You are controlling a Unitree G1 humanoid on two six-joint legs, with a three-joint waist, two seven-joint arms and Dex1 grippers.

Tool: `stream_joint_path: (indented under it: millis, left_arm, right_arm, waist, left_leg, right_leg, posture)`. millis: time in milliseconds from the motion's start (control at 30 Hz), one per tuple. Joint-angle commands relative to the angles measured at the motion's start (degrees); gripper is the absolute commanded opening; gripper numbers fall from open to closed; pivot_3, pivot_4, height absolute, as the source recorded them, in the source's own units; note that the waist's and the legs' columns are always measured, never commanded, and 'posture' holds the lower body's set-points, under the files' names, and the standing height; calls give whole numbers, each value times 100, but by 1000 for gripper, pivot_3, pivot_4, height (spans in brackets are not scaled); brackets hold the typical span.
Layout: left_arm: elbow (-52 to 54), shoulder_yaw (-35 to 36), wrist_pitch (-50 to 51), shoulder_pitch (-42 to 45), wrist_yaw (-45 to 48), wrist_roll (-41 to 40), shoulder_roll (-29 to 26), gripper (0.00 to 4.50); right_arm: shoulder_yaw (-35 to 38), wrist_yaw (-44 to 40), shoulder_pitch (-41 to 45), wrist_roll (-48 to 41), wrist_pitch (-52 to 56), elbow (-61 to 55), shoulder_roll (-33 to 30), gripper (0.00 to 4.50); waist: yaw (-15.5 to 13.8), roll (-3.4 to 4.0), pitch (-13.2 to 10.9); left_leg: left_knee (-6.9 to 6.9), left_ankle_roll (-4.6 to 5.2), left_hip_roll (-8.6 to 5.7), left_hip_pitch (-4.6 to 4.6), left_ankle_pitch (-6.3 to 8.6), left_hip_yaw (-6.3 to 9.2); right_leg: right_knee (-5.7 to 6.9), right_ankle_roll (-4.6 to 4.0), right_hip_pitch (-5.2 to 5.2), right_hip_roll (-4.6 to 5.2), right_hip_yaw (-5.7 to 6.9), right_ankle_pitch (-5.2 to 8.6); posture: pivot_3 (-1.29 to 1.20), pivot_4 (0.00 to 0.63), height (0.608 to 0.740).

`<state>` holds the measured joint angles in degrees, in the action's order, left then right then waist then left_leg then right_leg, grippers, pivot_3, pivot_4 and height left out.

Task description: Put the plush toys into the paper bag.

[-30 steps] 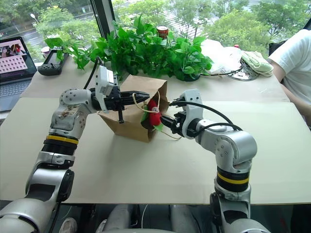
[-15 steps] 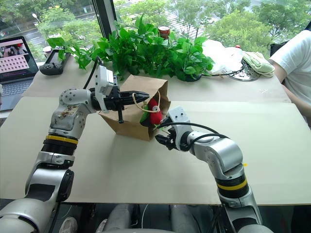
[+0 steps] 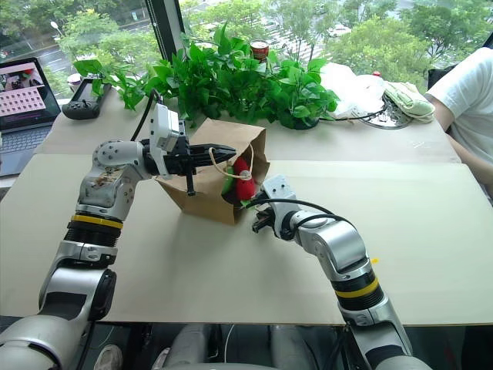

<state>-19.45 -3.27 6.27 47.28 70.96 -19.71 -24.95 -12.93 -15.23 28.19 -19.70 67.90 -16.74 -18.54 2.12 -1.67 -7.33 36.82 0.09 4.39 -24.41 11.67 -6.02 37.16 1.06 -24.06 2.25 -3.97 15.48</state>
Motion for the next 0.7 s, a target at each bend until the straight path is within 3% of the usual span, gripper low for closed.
stream_joint_path:
  millis: [33, 300, 500, 700]
  left_arm:
    - [261, 73, -7, 48, -18, -51, -63, 0]
    - [272, 72, -9, 30, -6, -58, -60, 0]
    - [188, 13, -146, 134, 0, -5, 35, 0]
    - [198, 181, -79, 125, -312, -61, 119, 0]
  right_arm:
    - [14, -54, 5, 59, -96, -93, 20, 49]
    - [243, -29, 0, 109, -54, -512, -79, 49]
    - [1076, -111, -32, -129, 882, -1706, -693, 49]
    - [1941, -320, 561, -443, 1507, -2348, -1026, 49]
  waist:
    - [-2, 0, 0]
    - [-6, 0, 0]
    - [-85, 0, 0]
    - [-123, 2, -1]
  left_leg:
    - [0, 0, 0, 0, 0, 0]
    - [0, 0, 0, 0, 0, 0]
    - [1, 0, 0, -2, 0, -1]
    - [2, 0, 0, -1, 0, -3]
  right_leg:
    - [0, 0, 0, 0, 0, 0]
    - [0, 0, 0, 0, 0, 0]
    - [-1, 0, -1, 2, 1, 0]
    - [0, 0, -2, 0, -2, 0]
  posture:
    - [0, 150, 740]
    - [0, 150, 740]
    - [0, 150, 740]
    - [0, 150, 740]
